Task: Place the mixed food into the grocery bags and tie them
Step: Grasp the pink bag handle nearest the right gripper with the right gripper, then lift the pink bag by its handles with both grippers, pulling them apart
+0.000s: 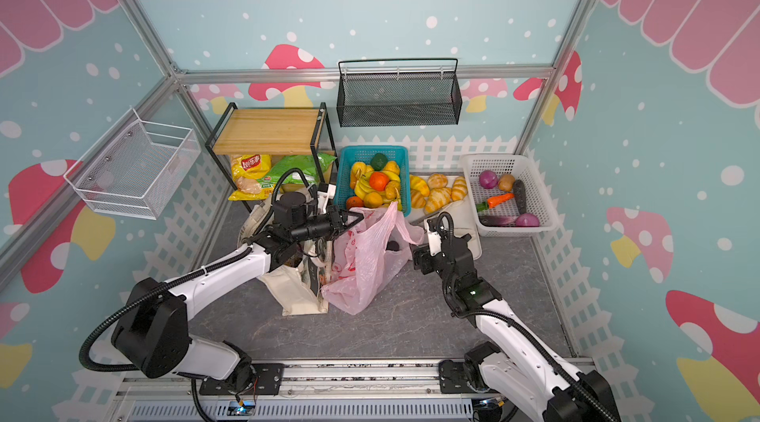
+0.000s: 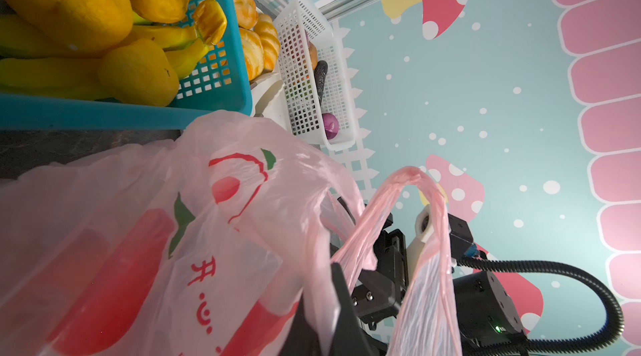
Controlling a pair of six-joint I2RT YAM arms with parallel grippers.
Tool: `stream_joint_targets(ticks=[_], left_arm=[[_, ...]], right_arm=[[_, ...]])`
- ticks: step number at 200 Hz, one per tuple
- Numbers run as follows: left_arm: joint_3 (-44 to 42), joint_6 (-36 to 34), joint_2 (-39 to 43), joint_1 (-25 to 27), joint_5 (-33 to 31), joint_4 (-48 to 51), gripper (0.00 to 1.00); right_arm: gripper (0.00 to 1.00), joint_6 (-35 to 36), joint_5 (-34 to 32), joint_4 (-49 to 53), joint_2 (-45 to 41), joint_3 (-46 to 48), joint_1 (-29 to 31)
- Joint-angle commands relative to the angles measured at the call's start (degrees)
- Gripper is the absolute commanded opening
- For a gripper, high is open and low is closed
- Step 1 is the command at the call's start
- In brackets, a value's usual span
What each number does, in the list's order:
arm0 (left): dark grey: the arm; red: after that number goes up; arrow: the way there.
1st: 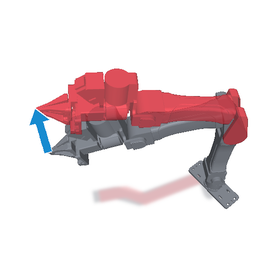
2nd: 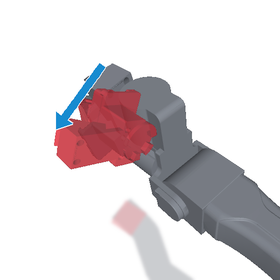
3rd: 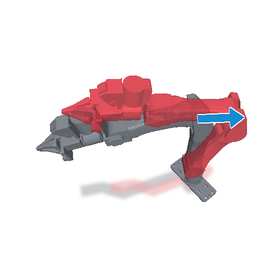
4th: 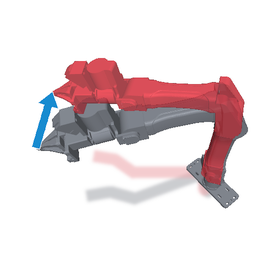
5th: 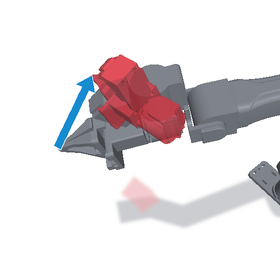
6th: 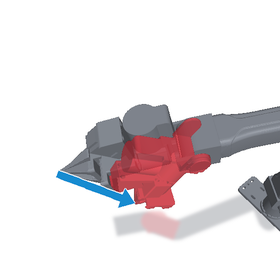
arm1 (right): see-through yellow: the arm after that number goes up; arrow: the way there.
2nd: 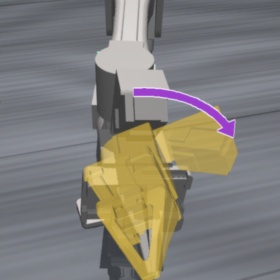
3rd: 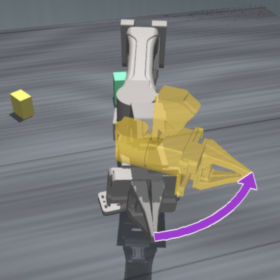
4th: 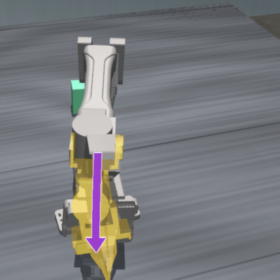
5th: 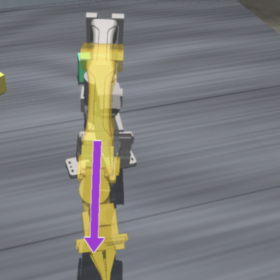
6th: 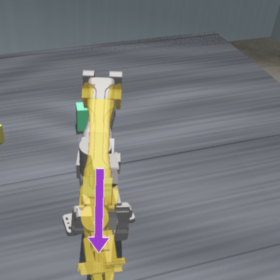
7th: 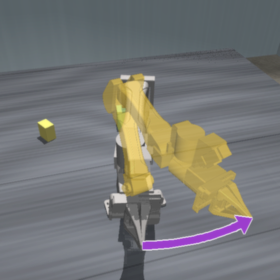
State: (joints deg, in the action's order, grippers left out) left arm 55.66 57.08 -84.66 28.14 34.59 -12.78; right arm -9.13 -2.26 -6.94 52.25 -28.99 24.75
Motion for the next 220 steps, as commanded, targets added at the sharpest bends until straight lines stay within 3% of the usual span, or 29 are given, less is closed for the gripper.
stream_joint_targets(ticks=[1, 20, 32, 68, 74, 85, 106, 135, 151, 180, 220], left_arm=[[0.4, 0.8, 0.0, -0.5, 0.7, -1.6, 0.00], [0.3, 1.0, 0.0, -0.5, 0.8, -1.7, 0.00], [0.2, 1.3, -0.1, -0.5, 0.9, -1.9, 0.00], [1.1, 0.6, 0.2, -0.5, -0.1, 0.4, 0.00], [1.4, 0.3, 0.4, -0.5, -0.6, 1.2, 0.00], [2.1, -0.6, 1.2, -0.5, -2.0, 3.0, 0.11], [3.2, -3.6, 4.0, -0.4, -7.5, 7.0, 0.38], [4.6, -12.0, 11.2, 1.1, -19.8, 13.1, 0.56], [7.6, -22.5, 14.6, 4.5, -26.2, 19.1, 0.61], [14.0, -42.5, 16.0, 16.5, -38.0, 29.3, 0.65], [20.8, -55.0, 10.7, 27.1, -41.5, 36.2, 0.66]], right_arm=[[0.86, 8.4, 3.3, -8.3, -1.1, 1.3, -0.1], [0.87, 10.8, 8.8, -13.5, -0.1, 1.2, -0.1], [0.80, 12.1, 11.1, -15.4, 1.7, 0.3, -0.1], [0.16, 11.0, 14.2, -14.1, 4.0, -3.2, -0.1], [0.09, 10.1, 14.4, -13.2, 3.4, -3.3, -0.1], [0.00, 8.2, 14.9, -11.2, 2.0, -3.6, -0.1], [0.00, 3.7, 16.5, -7.0, -0.4, -4.7, -0.1], [0.00, -2.2, 19.9, -0.8, 0.1, -8.8, -1.2], [0.00, -4.1, 22.7, 1.4, 1.0, -10.2, -2.4], [0.00, -6.8, 27.5, 1.7, 2.0, -11.9, -5.1], [0.00, -9.9, 32.4, 1.1, 3.3, -13.2, -7.6]])
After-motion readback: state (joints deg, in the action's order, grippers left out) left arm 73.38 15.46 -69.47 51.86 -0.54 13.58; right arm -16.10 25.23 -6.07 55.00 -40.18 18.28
